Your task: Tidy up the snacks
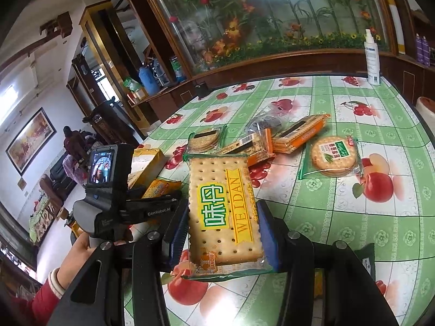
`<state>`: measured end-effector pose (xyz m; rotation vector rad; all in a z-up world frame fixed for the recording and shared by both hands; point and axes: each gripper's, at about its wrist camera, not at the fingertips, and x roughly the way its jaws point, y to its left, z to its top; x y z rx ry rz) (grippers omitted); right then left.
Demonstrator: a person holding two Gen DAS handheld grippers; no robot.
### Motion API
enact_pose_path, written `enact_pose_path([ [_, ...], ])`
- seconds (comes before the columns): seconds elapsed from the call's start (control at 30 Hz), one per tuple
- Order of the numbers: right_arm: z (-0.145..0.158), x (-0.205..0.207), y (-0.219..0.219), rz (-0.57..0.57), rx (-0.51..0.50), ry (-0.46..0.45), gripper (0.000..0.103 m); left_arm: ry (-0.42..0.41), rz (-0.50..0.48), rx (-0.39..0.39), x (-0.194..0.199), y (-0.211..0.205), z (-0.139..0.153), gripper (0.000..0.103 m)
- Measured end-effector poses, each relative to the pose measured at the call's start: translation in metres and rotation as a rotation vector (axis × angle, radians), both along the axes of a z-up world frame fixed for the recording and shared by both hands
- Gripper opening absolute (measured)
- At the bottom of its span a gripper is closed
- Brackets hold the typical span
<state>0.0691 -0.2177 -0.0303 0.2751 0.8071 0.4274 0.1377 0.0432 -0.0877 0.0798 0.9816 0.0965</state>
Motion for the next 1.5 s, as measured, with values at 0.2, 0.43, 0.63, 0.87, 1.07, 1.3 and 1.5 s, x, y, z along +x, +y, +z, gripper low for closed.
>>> enact_pose_path([
  [0.2,0.011,-0.003,0.002,0.007,0.005,-0.03,0.049,-0.003,-0.07,-0.067,-0.014,-0.008,0.002,0.071],
  [0.43,-0.008,-0.002,0.022,0.064,-0.087,0.036,0.052,-0.019,-0.141,-0.079,-0.032,-0.018,0.003,0.071],
  [0.63,-0.042,0.002,0.057,0.081,-0.279,0.101,0.055,-0.03,-0.159,-0.108,-0.043,-0.017,0.006,0.07],
  [0.87,-0.073,0.01,0.076,0.066,-0.426,0.136,0.05,-0.043,-0.168,-0.123,-0.056,-0.015,0.008,0.07],
  [1.07,-0.053,0.007,0.064,0.037,-0.313,0.09,0.049,-0.136,-0.177,-0.105,-0.077,-0.009,0.036,0.07],
  [1.3,-0.005,0.01,0.092,0.122,-0.175,-0.007,0.048,-0.241,-0.067,-0.068,-0.099,0.047,0.066,0.071],
  [1.5,0.003,0.02,0.169,0.277,-0.115,-0.028,0.048,-0.257,0.088,-0.043,-0.111,0.114,0.066,0.071],
])
